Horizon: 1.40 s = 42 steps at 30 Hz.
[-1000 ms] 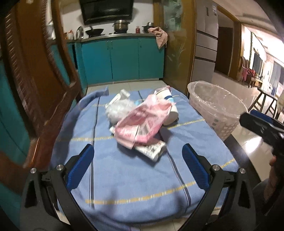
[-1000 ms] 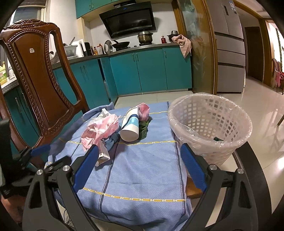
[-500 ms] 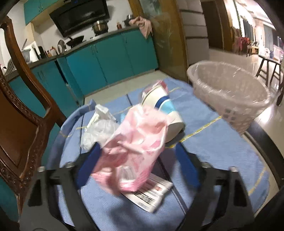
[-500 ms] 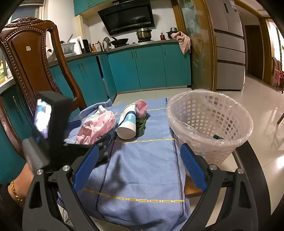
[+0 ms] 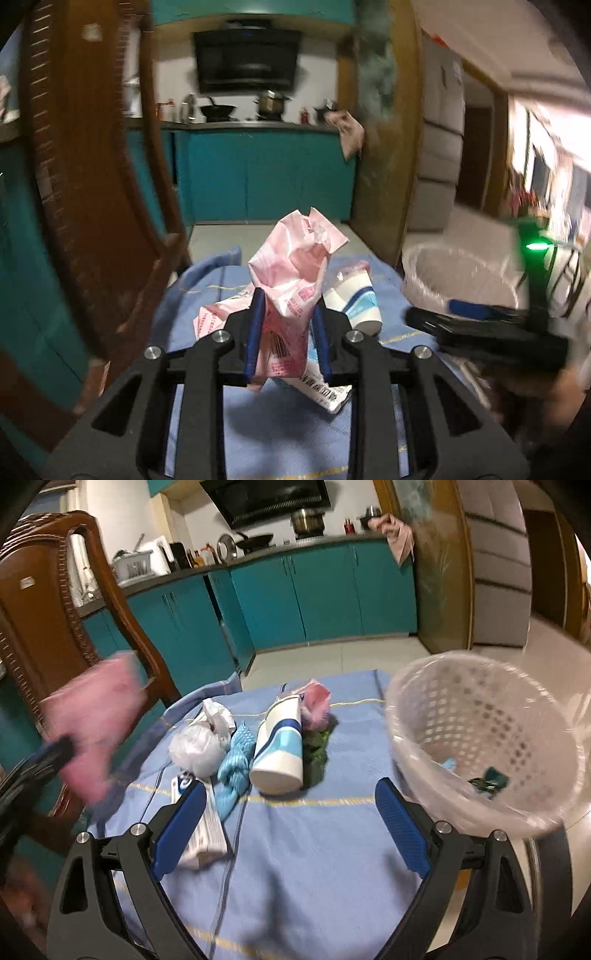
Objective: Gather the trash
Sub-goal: 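Grasp the white-and-blue paper cup with the right tool while the left tool holds the wrapper, then carry the paper cup over the white basket and open the right tool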
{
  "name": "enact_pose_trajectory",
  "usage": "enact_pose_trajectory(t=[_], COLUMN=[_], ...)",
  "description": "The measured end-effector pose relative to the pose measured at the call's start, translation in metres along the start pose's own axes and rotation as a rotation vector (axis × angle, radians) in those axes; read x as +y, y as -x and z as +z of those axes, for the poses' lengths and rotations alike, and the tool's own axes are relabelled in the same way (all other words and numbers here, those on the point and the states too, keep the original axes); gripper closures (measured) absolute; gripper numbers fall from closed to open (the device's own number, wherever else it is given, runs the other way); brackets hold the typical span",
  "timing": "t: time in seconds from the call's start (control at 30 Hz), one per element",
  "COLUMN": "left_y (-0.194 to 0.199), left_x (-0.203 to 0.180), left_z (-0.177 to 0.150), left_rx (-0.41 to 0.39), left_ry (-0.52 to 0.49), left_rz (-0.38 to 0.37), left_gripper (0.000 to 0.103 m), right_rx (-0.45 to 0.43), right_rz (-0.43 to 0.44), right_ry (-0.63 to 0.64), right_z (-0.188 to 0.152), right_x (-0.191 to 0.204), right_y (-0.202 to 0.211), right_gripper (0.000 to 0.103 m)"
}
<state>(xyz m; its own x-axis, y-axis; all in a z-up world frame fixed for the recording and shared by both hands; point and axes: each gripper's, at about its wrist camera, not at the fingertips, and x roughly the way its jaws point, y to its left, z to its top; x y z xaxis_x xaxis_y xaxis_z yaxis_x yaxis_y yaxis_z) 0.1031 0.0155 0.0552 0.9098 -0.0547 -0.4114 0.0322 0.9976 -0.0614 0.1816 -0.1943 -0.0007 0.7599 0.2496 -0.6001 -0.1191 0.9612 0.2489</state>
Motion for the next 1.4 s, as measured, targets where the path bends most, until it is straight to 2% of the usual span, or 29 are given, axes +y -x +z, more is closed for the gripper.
enact_pose_trajectory(t=[0.13,0.23,0.33,0.4,0.53,0.63,0.77,0.83,0.93,1.07,1.4], left_y=[0.011,0.005,-0.001,-0.005,-0.009,-0.01,-0.009,-0.009,-0.009,-0.01,-0.015], left_x=[0.014,0.023,0.03,0.033,0.035,0.034,0.032,0.031,0.025,0.019,0.016], left_z=[-0.014,-0.02,-0.022,-0.024,-0.021,-0.02,-0.021,-0.023,-0.024,-0.026,-0.027], left_rx=[0.011,0.041,0.06,0.073,0.082,0.087,0.095,0.108,0.119,0.131,0.152], left_ry=[0.05,0.071,0.084,0.09,0.105,0.106,0.099,0.093,0.07,0.064,0.043], left_rz=[0.028,0.037,0.043,0.044,0.033,0.016,0.003,-0.007,-0.009,-0.015,0.004], left_gripper=[0.077,0.077,0.077,0.077,0.077,0.077,0.077,0.077,0.077,0.077,0.077], right_rx=[0.046,0.081,0.166,0.153,0.096,0.027,-0.085,-0.098,-0.1,-0.139,-0.133], right_rz=[-0.033,-0.048,0.004,0.013,0.073,0.124,0.096,0.073,0.047,0.028,0.049], right_ry=[0.015,0.012,-0.005,-0.005,0.029,0.051,0.08,0.092,0.1,0.121,0.136], right_z=[0.016,0.024,0.023,0.022,0.024,0.021,-0.008,-0.027,-0.045,-0.042,-0.046], right_x=[0.004,0.005,0.005,0.006,0.013,0.015,0.01,0.008,0.005,0.008,0.014], right_y=[-0.048,-0.078,-0.1,-0.093,-0.049,0.008,0.073,0.087,0.097,0.103,0.097], right_gripper=[0.018,0.029,0.062,0.069,0.071,0.072,0.072,0.072,0.072,0.072,0.072])
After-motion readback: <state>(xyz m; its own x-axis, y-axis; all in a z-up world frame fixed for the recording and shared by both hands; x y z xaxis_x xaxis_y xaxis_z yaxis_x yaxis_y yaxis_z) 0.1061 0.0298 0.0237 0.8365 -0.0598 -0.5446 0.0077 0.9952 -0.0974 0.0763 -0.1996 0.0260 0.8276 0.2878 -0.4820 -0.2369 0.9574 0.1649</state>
